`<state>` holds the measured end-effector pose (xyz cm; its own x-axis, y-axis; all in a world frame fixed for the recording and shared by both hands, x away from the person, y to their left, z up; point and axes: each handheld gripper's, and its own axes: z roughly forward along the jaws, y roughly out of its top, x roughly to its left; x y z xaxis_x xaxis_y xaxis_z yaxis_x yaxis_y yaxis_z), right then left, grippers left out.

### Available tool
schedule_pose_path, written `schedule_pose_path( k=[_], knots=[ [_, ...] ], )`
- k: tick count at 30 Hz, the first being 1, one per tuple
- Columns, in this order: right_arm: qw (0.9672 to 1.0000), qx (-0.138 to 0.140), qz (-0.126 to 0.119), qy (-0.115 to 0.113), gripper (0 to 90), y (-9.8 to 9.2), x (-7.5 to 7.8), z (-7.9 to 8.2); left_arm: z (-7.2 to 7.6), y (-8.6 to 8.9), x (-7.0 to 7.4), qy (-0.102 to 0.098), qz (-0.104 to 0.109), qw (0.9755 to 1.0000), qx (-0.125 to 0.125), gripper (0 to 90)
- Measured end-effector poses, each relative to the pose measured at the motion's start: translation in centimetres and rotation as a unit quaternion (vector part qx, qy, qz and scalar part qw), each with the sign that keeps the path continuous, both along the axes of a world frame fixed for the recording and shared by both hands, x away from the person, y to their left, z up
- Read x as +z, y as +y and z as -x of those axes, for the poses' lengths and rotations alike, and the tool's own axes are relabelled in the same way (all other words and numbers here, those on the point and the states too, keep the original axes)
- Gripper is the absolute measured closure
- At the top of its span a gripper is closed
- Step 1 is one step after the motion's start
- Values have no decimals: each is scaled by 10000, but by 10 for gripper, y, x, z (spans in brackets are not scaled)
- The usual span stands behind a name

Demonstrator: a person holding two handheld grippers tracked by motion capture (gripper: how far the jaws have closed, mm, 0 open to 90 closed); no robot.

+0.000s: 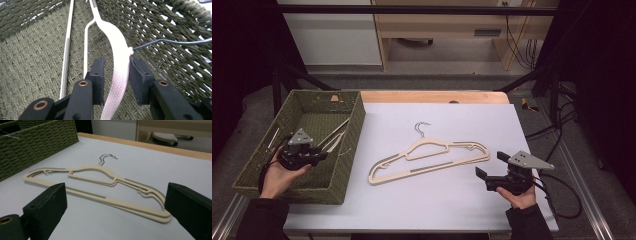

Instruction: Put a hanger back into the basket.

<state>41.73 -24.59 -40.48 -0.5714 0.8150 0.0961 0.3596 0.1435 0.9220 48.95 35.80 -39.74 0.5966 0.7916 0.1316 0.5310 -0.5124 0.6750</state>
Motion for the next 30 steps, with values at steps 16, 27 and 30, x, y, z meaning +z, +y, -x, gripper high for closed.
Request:
schedule_pose_path(
  k=[16,27,30],
  knots=[
    [9999,-13,-94,-73,51,0,3,1,24,5,42,-1098,1339,9844,297,364],
    [9998,45,-163,-137,47,-1,4,2,45,-25,66,-1454,1917,9706,48,133],
    [9997,47,-190,-142,47,-1,5,3,49,-38,71,-1475,2031,9680,-12,108]
  ],
)
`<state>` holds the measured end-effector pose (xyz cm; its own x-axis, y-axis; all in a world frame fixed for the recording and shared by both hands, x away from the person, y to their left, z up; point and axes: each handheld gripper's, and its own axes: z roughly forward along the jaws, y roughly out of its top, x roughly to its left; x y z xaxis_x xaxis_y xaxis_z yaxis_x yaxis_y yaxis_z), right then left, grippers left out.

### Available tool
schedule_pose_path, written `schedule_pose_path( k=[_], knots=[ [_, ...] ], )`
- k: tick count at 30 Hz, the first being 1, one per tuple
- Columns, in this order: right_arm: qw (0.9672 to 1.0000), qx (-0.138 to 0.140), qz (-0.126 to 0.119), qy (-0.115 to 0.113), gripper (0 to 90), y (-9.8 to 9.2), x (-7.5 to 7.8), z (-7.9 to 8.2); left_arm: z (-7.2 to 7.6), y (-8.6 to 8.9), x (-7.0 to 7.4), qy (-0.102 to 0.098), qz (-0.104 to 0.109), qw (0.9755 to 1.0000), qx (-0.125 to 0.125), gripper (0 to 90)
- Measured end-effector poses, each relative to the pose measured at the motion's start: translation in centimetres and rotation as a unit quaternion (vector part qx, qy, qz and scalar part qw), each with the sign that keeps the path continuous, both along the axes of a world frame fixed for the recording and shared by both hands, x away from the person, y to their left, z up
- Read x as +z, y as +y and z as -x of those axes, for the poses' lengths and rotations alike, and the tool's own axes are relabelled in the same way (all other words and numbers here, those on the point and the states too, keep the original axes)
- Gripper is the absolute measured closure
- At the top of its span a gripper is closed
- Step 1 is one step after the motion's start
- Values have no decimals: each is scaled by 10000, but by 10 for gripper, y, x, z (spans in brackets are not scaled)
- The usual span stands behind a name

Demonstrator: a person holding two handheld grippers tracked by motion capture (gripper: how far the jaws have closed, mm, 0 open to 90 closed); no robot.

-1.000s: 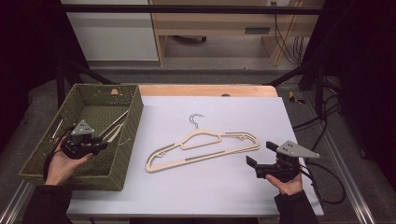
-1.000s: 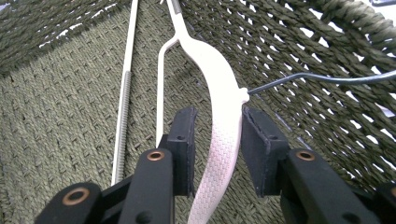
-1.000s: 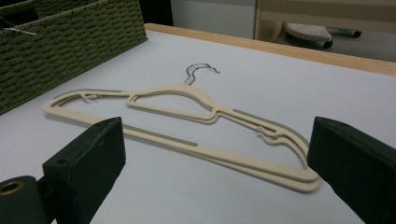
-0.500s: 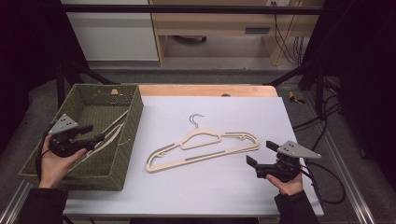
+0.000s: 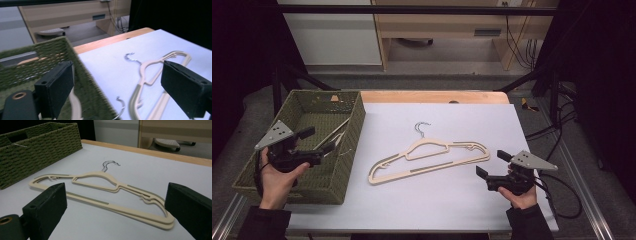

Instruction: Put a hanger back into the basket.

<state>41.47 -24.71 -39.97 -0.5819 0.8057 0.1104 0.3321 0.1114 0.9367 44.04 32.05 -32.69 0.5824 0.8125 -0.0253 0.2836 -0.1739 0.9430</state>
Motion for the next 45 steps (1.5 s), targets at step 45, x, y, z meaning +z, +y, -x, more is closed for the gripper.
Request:
schedule_pose_path(
  k=[45],
  knots=[
    [10000,87,5,-31,47,1,1,0,-62,-158,-82,1006,-997,9854,-942,108]
  ],
)
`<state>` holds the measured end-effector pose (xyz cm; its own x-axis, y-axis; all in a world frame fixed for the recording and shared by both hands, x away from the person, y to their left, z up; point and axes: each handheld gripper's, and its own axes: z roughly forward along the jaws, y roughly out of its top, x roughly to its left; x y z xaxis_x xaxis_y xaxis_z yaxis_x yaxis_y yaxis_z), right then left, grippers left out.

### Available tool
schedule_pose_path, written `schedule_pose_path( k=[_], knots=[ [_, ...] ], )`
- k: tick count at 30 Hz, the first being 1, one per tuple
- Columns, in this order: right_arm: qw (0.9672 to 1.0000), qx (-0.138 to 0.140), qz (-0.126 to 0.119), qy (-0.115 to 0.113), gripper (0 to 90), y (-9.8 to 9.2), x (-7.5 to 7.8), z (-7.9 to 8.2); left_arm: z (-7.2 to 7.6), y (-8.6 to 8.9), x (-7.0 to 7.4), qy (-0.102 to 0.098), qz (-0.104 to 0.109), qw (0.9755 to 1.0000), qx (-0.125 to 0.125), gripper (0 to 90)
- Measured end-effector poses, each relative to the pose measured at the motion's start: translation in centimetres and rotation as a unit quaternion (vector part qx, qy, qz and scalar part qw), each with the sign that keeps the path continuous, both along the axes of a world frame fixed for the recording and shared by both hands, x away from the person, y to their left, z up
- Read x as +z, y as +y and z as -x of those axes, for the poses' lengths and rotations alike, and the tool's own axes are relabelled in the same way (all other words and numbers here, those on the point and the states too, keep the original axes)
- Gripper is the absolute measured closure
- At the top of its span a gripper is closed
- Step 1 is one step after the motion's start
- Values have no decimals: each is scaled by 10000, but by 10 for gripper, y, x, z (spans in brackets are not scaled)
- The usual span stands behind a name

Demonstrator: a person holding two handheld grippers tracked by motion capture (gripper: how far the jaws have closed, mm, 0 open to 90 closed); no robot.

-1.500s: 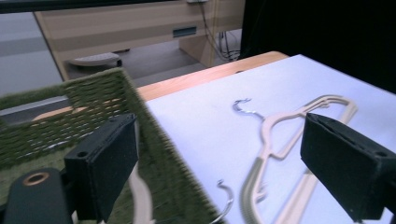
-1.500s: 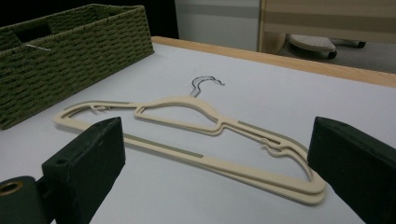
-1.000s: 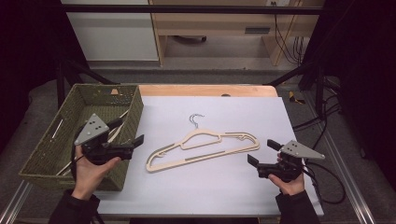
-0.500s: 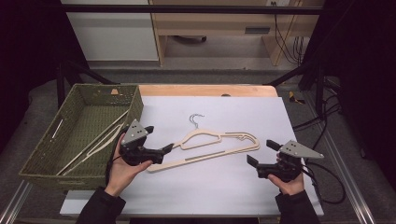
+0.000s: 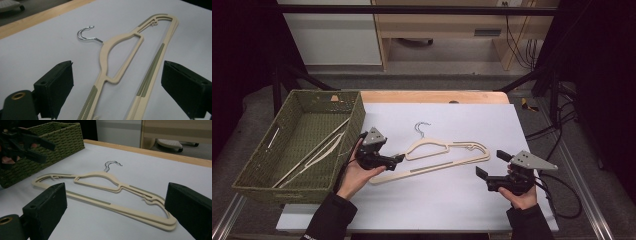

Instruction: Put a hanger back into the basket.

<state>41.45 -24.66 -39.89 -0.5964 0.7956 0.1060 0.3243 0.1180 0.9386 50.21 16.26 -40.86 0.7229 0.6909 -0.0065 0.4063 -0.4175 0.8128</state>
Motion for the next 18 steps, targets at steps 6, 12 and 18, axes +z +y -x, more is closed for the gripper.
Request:
schedule_pose_path(
  k=[6,12,18],
  knots=[
    [10000,18,1,7,48,0,0,0,-15,-6,-17,197,-366,9991,24,150],
    [10000,48,16,23,48,1,-1,0,-27,-9,-32,387,-678,9969,5,240],
    [10000,66,42,43,48,2,-2,-1,-36,-6,-42,558,-844,9949,-4,328]
  ],
)
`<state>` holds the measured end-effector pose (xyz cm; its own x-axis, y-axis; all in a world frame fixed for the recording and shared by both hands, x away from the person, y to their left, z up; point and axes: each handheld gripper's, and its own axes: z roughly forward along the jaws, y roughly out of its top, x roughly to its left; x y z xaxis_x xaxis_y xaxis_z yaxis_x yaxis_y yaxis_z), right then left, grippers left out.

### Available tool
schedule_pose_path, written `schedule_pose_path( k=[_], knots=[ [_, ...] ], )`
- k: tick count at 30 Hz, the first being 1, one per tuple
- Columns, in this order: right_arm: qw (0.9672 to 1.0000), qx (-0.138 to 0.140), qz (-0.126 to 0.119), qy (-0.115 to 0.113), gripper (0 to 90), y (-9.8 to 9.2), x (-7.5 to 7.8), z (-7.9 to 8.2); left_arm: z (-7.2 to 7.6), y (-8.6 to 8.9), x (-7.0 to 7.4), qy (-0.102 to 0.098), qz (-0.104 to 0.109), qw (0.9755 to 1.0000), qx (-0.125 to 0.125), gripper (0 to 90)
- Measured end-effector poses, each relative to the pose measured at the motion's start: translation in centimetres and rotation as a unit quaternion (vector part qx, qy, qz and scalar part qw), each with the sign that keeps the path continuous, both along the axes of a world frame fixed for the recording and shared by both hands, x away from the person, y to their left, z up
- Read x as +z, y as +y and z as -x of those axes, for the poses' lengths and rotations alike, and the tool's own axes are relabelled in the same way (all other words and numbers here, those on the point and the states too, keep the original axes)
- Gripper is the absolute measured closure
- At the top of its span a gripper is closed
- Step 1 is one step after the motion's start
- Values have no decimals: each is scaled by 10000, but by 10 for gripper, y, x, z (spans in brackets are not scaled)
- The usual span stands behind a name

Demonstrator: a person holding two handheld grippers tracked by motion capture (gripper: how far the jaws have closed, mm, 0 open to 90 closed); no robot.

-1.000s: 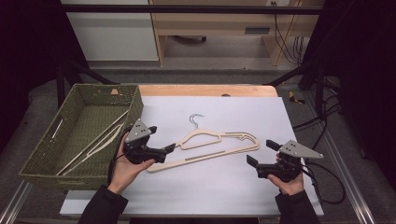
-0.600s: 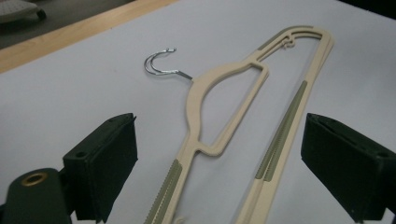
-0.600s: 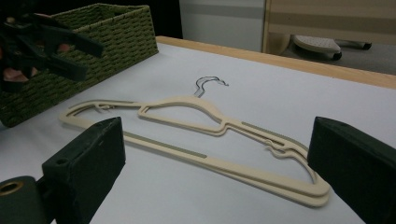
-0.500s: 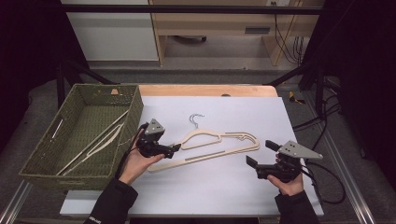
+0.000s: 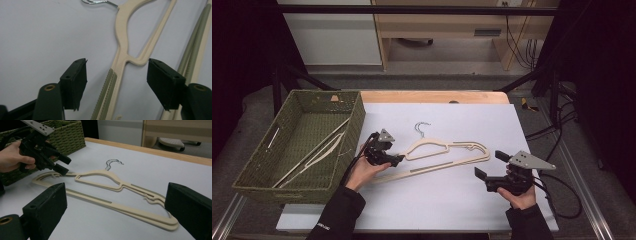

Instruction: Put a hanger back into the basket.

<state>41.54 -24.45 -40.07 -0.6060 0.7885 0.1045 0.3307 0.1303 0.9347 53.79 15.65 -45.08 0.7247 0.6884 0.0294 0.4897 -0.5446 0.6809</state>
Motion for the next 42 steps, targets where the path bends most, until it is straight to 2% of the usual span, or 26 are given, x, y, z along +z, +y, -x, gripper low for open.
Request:
schedule_pose_path(
  k=[7,8,13,18,21,25,33,42],
  knots=[
    [10000,14,12,8,47,1,-1,-1,-6,1,-9,207,-136,9996,-95,448],
    [10000,15,12,9,48,1,-1,-1,-6,1,-10,187,-144,9997,-90,472],
    [10000,37,34,0,48,1,-1,-1,-7,2,-14,288,-357,9988,-141,567],
    [10000,41,36,10,49,2,-1,-1,-7,2,-14,338,-328,9986,-250,642],
    [10000,52,44,7,49,2,-2,-1,-7,1,-14,263,-386,9986,-234,665],
    [10000,35,29,13,49,2,-2,-1,-8,3,-14,284,-371,9986,-230,717],
    [10000,39,49,29,50,3,-2,-1,-8,3,-12,250,-455,9982,-316,735],
    [10000,43,43,29,50,3,-2,-1,-7,5,-11,296,-402,9984,-265,759]
  ],
)
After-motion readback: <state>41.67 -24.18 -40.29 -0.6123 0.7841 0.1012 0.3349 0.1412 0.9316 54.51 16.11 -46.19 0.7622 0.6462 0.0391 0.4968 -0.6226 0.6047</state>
